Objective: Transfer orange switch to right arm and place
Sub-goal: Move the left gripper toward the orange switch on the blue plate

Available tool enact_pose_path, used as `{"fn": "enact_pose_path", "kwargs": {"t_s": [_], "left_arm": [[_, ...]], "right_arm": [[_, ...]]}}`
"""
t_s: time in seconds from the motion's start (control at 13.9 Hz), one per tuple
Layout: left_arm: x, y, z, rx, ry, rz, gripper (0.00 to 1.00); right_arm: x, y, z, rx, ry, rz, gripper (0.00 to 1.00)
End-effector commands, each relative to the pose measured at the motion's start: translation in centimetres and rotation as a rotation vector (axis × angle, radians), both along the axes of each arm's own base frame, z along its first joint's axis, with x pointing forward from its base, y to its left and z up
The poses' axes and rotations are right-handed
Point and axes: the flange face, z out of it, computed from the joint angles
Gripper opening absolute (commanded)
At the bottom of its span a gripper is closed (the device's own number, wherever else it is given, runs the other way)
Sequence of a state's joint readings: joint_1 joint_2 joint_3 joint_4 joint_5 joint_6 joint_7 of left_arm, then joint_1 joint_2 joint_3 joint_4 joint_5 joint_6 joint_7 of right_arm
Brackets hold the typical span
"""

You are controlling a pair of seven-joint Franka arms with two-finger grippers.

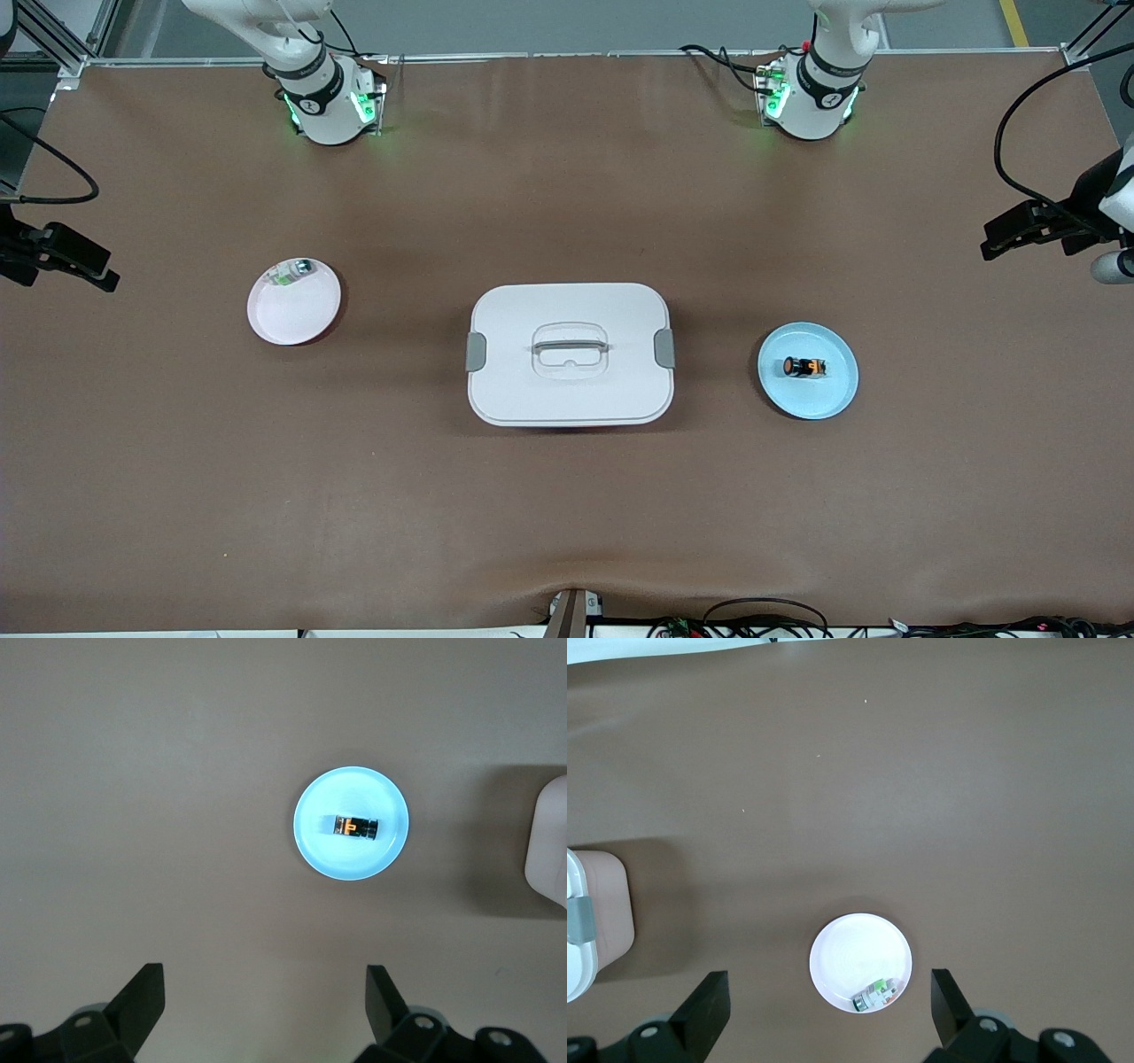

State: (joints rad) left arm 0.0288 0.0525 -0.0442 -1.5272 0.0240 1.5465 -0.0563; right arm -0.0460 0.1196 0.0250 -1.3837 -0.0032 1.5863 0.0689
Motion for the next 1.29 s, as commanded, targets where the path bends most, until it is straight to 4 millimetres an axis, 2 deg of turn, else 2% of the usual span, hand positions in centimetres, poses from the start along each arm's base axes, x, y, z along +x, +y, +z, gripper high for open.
{"fn": "enact_pose_path", "kwargs": {"t_s": [0.0,0.29,0.65,1.01,1.15,1.22], "left_arm": [[-0.4,0.1,0.7,-0.021,-0.004,0.001,1.00],[-0.4,0.0,0.7,-0.022,-0.004,0.002,1.00],[-0.5,-0.7,0.4,-0.056,0.013,0.103,1.00],[0.1,-0.5,-0.6,-0.098,0.034,0.122,1.00],[0.4,0.3,-2.0,-0.106,0.060,0.150,1.00],[1.1,0.0,-3.5,-0.141,0.087,0.154,1.00]], "right_arm": [[-0.4,0.2,0.5,0.009,-0.015,-0.009,1.00],[-0.4,0.2,0.5,0.009,-0.014,-0.008,1.00],[-0.4,0.2,0.5,0.008,-0.014,-0.008,1.00],[-0.4,0.2,0.5,0.008,-0.015,-0.008,1.00],[-0.4,0.2,0.5,0.009,-0.015,-0.008,1.00],[-0.4,0.2,0.5,0.009,-0.015,-0.008,1.00]]}}
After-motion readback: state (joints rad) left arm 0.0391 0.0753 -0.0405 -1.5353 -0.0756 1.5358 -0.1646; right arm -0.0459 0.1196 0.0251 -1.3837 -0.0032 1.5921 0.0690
